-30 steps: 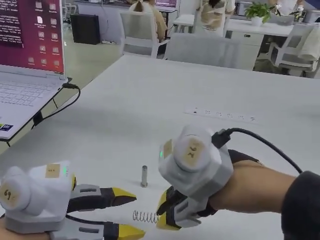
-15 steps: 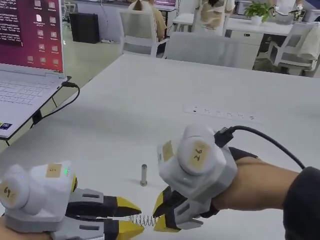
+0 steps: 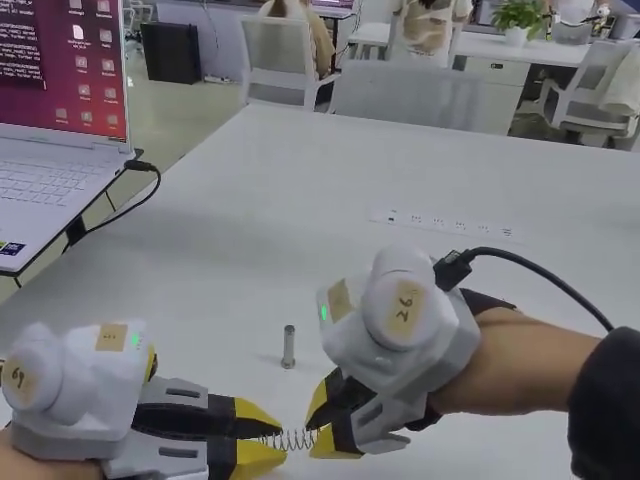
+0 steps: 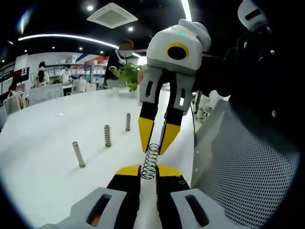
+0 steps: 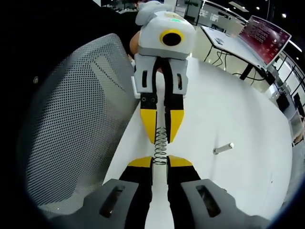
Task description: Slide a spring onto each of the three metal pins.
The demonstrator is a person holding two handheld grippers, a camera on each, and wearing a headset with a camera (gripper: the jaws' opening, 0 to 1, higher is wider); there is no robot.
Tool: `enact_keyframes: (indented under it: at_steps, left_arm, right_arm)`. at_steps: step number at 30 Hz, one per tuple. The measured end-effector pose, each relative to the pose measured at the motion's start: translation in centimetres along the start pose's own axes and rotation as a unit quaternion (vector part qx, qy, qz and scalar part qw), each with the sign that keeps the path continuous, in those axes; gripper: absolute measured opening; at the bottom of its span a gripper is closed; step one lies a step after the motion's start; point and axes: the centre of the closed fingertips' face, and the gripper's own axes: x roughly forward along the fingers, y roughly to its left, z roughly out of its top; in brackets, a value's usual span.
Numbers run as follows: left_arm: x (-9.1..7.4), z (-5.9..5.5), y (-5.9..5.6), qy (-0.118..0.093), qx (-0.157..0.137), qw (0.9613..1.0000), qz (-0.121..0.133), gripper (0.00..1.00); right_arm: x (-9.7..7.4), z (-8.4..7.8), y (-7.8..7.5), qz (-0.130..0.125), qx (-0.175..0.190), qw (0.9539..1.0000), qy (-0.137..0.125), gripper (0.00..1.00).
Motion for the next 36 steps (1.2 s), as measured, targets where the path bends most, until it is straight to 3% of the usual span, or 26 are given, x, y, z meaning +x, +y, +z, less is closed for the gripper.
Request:
enact_keyframes:
  at_steps: [8,13,22,36]
  left_arm:
    - [0.0,0.1,-0.1,0.000,0.001,1.0000,-0.002,0.03]
    - [-0.1,0.3,-0.1,-0.003,0.000,1.0000,0.001,0.02]
    - [-0.1,0.8,-0.4,-0.007,0.003,1.0000,-0.001,0.02]
    - [-0.2,1.5,-0.7,-0.016,0.004,0.9998,-0.009,0.02]
  right_arm:
    - [-0.2,0.2,-0.4,-0.006,0.005,0.9999,-0.007,0.08]
    - [-0.2,0.3,-0.9,-0.011,0.027,0.9995,-0.016,0.09]
    - [0.1,0.1,-0.6,-0.002,0.040,0.9991,-0.017,0.12]
    - [0.5,0.2,-0.4,0.001,0.045,0.9988,-0.021,0.09]
